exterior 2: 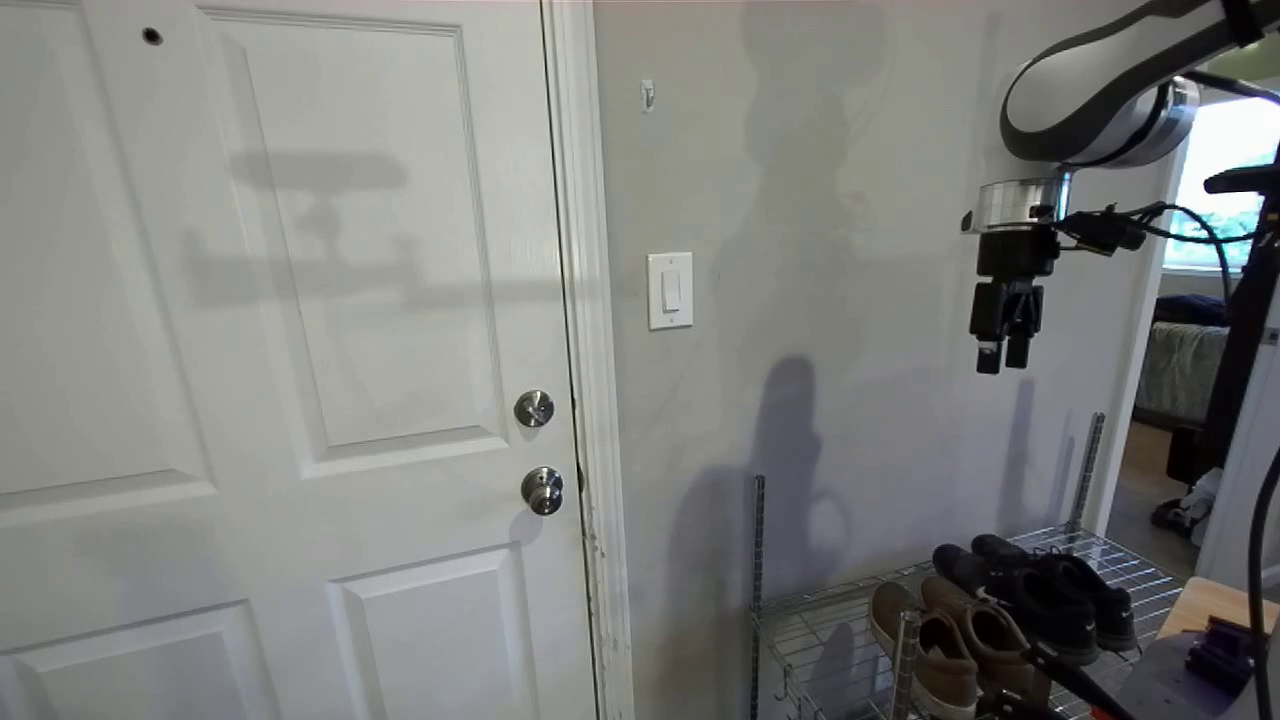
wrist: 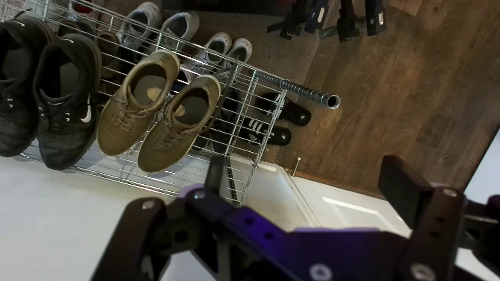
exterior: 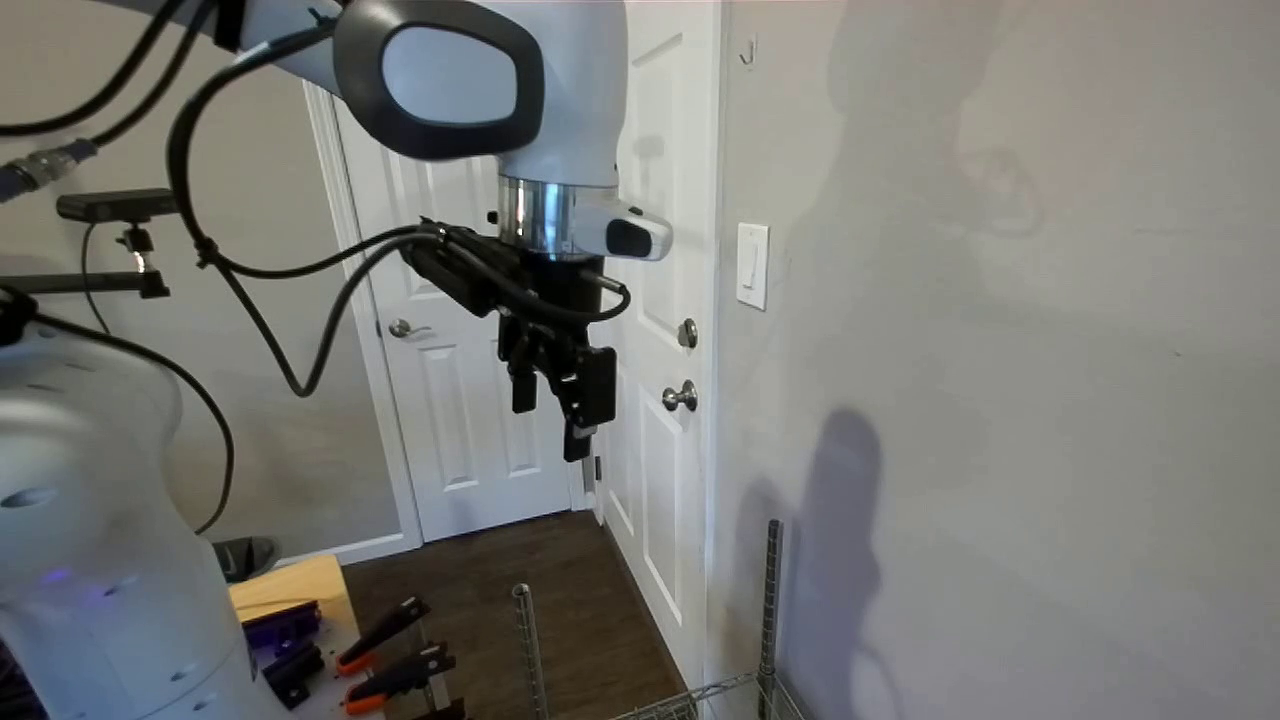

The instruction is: Turn off the light

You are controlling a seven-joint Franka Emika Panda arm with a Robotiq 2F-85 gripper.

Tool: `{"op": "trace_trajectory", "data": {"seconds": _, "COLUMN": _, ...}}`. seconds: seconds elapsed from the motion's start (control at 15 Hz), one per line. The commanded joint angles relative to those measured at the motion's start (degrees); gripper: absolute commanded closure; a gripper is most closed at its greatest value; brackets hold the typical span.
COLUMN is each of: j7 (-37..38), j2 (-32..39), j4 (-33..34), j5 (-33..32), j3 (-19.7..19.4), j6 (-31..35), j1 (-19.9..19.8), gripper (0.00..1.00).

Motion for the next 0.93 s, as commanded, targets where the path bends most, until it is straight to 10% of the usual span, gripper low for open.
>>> {"op": "trace_trajectory", "data": {"seconds": 0.0, "j7": -0.4, "j2": 0.1, "j4": 0.1, "j5": 0.4, "j3": 0.7, "j6": -0.1, "j1": -0.7, "gripper": 0.0}}
{"op": "trace_trajectory", "data": {"seconds": 0.87, "j7": -3.0, "j2": 3.9, "j4": -0.7, "j5": 3.8, "j3": 1.4, "j6": -2.7, "j1": 3.2, "gripper": 0.0}}
